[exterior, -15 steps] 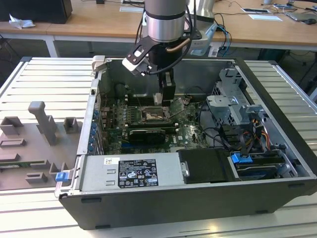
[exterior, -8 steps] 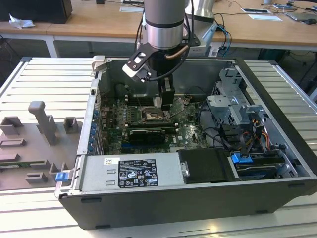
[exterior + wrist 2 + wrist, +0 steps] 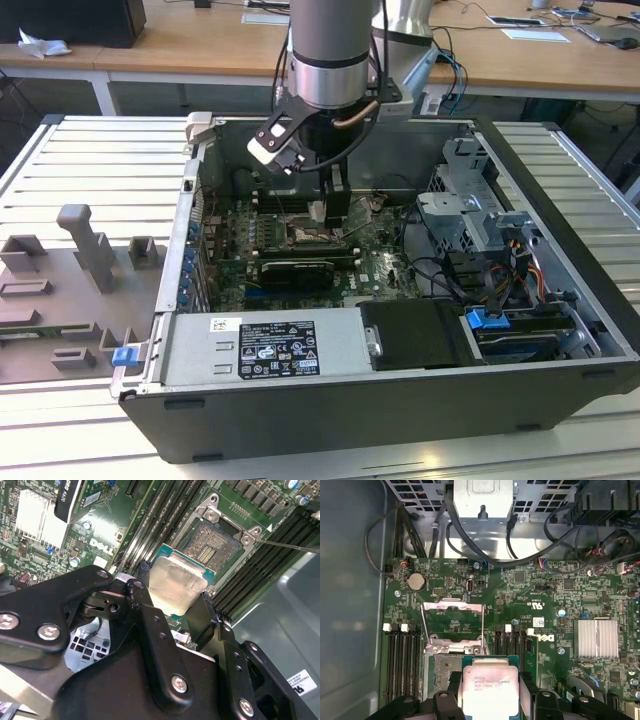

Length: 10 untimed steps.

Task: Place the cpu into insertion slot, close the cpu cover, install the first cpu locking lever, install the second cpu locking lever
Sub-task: 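Place the cpu into insertion slot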

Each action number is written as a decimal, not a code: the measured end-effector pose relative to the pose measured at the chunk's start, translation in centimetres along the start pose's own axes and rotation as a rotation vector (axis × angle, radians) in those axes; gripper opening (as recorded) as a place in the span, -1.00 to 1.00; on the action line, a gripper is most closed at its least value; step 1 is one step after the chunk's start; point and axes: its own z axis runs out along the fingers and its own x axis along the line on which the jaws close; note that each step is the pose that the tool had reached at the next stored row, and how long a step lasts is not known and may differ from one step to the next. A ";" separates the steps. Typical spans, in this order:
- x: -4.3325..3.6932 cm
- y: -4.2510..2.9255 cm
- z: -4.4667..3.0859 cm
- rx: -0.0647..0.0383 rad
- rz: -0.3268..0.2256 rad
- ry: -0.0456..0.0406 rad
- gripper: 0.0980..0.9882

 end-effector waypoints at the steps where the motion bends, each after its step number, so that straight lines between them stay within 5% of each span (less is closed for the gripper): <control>1: 0.00 -0.03 0.18 0.000 0.000 0.0000 -0.01; 10: -0.02 -0.10 0.89 0.000 -0.001 0.0000 -0.01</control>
